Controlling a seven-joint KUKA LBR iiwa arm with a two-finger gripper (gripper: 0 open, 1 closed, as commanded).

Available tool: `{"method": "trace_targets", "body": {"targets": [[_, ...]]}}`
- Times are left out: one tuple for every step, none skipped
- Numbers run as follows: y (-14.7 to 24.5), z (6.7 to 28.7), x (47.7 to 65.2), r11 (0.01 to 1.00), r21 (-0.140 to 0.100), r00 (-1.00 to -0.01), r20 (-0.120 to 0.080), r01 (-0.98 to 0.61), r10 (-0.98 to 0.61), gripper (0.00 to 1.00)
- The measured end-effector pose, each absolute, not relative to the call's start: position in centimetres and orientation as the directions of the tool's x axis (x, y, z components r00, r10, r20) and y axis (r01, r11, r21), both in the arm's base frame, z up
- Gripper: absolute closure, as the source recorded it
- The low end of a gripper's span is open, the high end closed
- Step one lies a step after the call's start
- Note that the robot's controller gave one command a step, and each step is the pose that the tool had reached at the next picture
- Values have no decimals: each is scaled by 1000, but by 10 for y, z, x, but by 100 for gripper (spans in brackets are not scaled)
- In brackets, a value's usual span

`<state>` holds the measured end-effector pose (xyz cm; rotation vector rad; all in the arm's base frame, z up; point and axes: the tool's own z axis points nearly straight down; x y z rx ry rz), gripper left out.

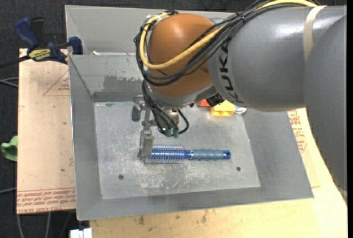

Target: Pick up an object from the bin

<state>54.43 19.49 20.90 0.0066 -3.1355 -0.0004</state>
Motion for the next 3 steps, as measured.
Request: {"method": "trace_targets", "body": {"targets": [[186,245,562,996,2,-996,-5,-93,-93,0],[142,157,539,942,0,-942,5,-335,-335,0],[92,73,559,986,0,-986,5,-164,-164,0]]}}
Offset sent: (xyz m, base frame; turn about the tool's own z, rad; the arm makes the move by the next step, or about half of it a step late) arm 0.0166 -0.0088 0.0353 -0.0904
